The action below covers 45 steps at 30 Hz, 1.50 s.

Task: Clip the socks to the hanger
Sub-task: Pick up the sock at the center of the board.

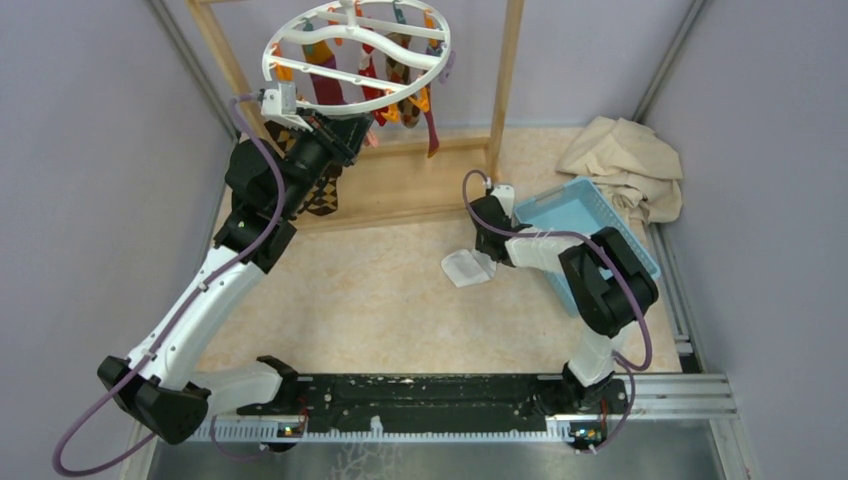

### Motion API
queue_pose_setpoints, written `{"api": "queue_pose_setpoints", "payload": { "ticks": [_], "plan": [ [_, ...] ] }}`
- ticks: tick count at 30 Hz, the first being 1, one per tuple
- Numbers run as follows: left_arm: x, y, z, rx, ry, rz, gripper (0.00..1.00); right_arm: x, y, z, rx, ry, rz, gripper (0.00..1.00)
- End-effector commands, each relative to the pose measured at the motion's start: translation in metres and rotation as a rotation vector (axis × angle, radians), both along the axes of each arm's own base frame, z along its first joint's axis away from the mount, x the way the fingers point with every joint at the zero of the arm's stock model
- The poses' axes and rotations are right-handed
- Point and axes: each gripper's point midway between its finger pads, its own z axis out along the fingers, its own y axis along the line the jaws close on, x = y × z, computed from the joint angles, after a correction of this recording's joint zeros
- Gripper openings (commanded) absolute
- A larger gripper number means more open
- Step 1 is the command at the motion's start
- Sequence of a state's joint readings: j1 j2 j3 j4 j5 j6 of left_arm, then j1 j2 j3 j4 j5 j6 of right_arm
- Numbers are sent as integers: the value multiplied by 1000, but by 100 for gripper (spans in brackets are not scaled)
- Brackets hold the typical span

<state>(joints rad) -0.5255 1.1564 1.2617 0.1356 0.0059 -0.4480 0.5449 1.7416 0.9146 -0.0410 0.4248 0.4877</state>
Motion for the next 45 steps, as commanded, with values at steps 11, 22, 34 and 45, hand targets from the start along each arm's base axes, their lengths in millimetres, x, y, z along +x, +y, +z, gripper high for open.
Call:
{"api": "queue_pose_setpoints", "payload": {
  "ticks": [11, 22, 34, 45],
  "plan": [
    [-10, -14, -23, 53, 55, -81, 10, -12, 12, 103, 118, -344, 242, 0],
    [-12, -20, -21, 52, 50, -119, 10, -72, 63, 218, 256, -677, 775, 0],
    [-22, -24, -12, 47, 37, -168, 5, -87, 100, 316, 314, -822, 1034, 0],
    [-24, -29, -8, 32, 35, -196, 0, -84, 144, 364, 426, -864, 1115, 0]
  ]
}}
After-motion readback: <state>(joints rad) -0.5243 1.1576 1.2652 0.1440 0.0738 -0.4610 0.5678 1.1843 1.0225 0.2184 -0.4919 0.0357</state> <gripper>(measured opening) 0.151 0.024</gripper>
